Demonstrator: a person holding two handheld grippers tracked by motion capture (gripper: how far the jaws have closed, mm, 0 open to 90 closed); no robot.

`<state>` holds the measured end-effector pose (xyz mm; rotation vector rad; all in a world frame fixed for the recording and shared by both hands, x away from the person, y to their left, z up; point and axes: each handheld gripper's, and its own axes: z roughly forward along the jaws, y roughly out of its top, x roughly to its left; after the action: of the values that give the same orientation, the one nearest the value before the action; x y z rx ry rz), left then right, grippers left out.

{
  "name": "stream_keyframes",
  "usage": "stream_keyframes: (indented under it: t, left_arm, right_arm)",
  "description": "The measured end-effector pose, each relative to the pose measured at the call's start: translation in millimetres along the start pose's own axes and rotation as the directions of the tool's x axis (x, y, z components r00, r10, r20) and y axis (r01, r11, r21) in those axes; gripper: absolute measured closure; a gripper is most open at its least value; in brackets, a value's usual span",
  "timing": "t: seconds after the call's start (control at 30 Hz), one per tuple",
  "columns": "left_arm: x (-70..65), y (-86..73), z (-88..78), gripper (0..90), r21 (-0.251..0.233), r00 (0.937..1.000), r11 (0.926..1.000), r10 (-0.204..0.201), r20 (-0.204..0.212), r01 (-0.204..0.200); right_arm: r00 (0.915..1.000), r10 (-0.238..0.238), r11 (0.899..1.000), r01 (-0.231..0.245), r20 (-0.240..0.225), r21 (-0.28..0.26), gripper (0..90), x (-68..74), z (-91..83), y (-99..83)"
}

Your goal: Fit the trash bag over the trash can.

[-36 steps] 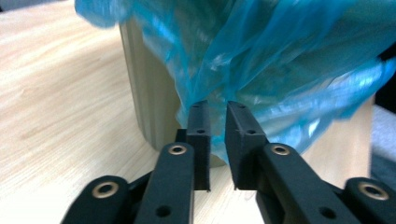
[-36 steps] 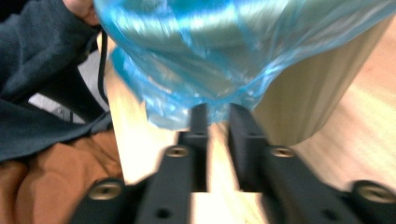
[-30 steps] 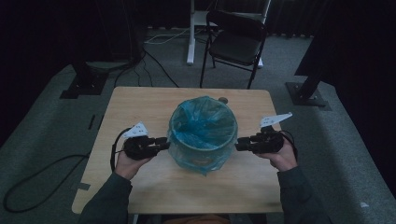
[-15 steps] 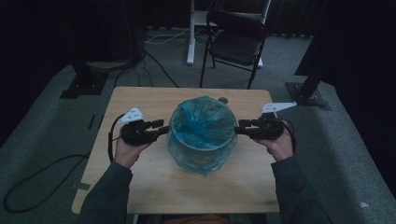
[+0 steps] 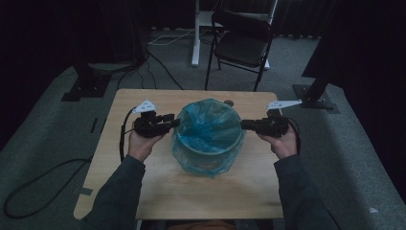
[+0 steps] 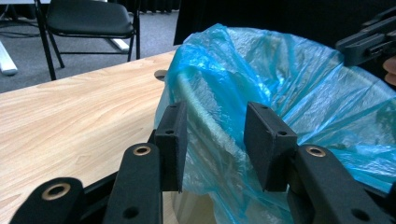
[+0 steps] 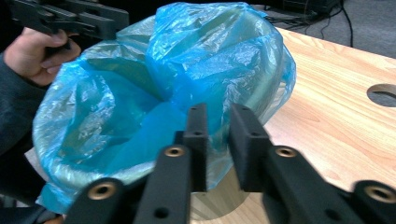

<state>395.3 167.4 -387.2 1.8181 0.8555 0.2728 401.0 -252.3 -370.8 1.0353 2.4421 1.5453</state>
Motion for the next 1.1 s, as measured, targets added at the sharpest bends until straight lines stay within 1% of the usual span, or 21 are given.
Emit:
stream_keyframes:
  t: [0.07,0.13,0.2,0.33,0.43,0.47,0.5,0.53,0.57,0.6,0.67,0.7,0.73,0.8,0.87,0.97,1.03,1.1]
  left_arm:
    - [0.6,-0.1,0.3,60.8,-0.005,1.0000,1.0000,-0.004,0.002,0.004]
    - [0.9,0.0,0.7,61.5,-0.003,1.0000,1.0000,-0.004,0.005,0.004]
    - [0.6,-0.2,1.0,62.1,-0.004,1.0000,1.0000,-0.001,0.004,0.001]
    - [0.6,-0.1,1.2,62.2,-0.004,1.0000,1.0000,-0.001,0.005,0.001]
    - [0.5,0.4,1.1,62.1,-0.001,1.0000,1.0000,0.001,0.001,-0.001]
    - [0.6,0.8,1.0,62.1,-0.001,1.0000,1.0000,0.002,-0.002,-0.002]
    - [0.9,1.2,0.9,62.1,0.000,1.0000,1.0000,0.005,-0.004,-0.005]
    - [0.9,1.2,0.9,62.1,0.000,1.0000,1.0000,0.005,-0.004,-0.005]
    - [1.1,2.5,0.9,62.1,-0.002,1.0000,1.0000,0.004,-0.008,-0.004]
    - [1.3,3.6,0.7,62.0,-0.002,0.9999,1.0000,0.005,-0.010,-0.005]
    - [1.0,6.8,0.5,61.9,-0.010,0.9999,0.9999,0.008,-0.009,-0.008]
    - [0.5,8.6,0.5,61.8,-0.014,0.9999,0.9998,0.011,-0.009,-0.012]
    - [-0.1,10.6,0.4,61.7,-0.016,0.9999,0.9998,0.015,-0.007,-0.015]
    - [-1.4,14.3,0.4,61.5,-0.022,0.9998,0.9995,0.021,-0.003,-0.021]
    - [-2.1,16.0,0.8,60.7,-0.021,0.9996,0.9994,0.028,-0.005,-0.028]
    - [-4.4,21.4,2.6,60.3,-0.015,0.9991,0.9990,0.042,0.003,-0.042]
    - [-6.1,23.9,3.4,60.1,-0.017,0.9988,0.9988,0.047,0.009,-0.047]
    - [-7.1,26.1,4.7,59.9,-0.011,0.9982,0.9983,0.057,0.017,-0.057]
  right_arm:
    - [0.9997,-0.006,1.000,0.005,0.025,0.015,85.1,0.2,-1.8,-0.4]
    - [0.9995,-0.001,1.000,0.000,0.030,0.028,87.9,-0.9,-2.8,-2.8]
    - [0.9991,-0.003,0.999,0.001,0.042,0.045,88.5,-1.9,-3.6,-6.9]
    - [0.9989,0.005,0.997,-0.009,0.047,0.077,88.6,-5.5,-6.2,-17.3]
    - [0.9992,0.008,0.995,-0.012,0.039,0.104,88.3,-7.1,-7.6,-22.9]
    - [0.9993,0.007,0.995,-0.011,0.036,0.104,86.6,-7.2,-8.6,-23.4]
    - [0.9995,0.003,0.995,-0.006,0.033,0.101,82.4,-7.4,-10.2,-22.9]
    - [0.9995,0.003,0.995,-0.006,0.033,0.101,82.4,-7.4,-10.2,-22.9]
    - [0.9995,0.001,0.996,-0.003,0.032,0.088,74.8,-7.2,-12.1,-21.6]
    - [0.9994,0.003,0.999,-0.004,0.034,0.050,68.3,-7.2,-15.6,-17.4]
    - [0.9991,0.009,1.000,-0.009,0.042,0.013,63.7,-7.1,-18.1,-10.6]
    - [0.9990,0.012,1.000,-0.012,0.044,-0.002,62.9,-7.4,-17.8,-6.1]
    - [0.9988,0.012,1.000,-0.012,0.048,-0.006,62.3,-7.2,-16.6,-2.7]
    - [0.9984,0.009,1.000,-0.008,0.056,-0.008,62.1,-7.0,-12.0,2.7]
    - [0.9981,0.016,1.000,-0.015,0.060,-0.009,62.2,-8.0,-6.4,6.3]
    - [0.9986,0.035,0.999,-0.035,0.039,-0.011,64.5,-11.3,1.7,9.2]
    - [0.9981,0.050,0.999,-0.050,0.037,-0.011,66.8,-14.1,6.3,10.5]
    - [0.9976,0.053,0.999,-0.053,0.045,-0.003,71.8,-16.0,9.4,11.5]
